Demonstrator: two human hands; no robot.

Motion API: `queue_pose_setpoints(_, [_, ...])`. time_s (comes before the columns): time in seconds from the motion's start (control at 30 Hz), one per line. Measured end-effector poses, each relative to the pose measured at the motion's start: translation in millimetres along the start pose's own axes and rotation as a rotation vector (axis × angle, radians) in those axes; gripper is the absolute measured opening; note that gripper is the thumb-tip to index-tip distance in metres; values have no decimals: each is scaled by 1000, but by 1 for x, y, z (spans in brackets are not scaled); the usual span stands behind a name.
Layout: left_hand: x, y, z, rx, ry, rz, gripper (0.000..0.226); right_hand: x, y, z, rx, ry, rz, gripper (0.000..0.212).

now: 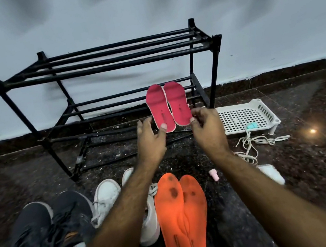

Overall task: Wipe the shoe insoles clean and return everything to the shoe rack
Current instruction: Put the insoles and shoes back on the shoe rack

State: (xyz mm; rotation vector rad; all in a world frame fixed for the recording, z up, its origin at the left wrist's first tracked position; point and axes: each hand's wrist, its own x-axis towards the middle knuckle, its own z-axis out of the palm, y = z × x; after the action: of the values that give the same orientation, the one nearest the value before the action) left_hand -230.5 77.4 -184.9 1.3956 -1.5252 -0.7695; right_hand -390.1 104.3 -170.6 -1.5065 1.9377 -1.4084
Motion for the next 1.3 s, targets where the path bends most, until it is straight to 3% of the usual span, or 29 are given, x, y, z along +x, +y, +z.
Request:
queue_pose_setpoints(0.1, [-57, -11, 2, -4, 4, 35, 53, -55, 2, -3, 0, -59, 29, 24])
queue_pose_setpoints(0.23, [-138, -24, 1, 68, -112, -64, 54, -127, 17, 1, -43, -179, 174, 28])
queue_pose_setpoints(0.47, [-221, -48, -23, 124, -211, -171, 48, -209, 24, -5, -6, -232, 384, 28])
queue_pose_setpoints(0.83, [-242, -76, -15, 249, -142, -341, 45, -238, 57, 3, -149, -315, 488, 35])
queue_pose_setpoints(0.97, [-244, -86, -2, 339, -112, -448, 48, -239, 72, 10, -201, -323, 561, 48])
queue_pose_setpoints(1.13, [-239, -91, 16, 261, -43, -526, 54, -237, 89, 29, -90, -229, 677, 55])
queue_pose_setpoints(1.3, [-233, -90, 19, 4, 0, -694, 60, -230, 88, 32, -53, -273, 707, 42])
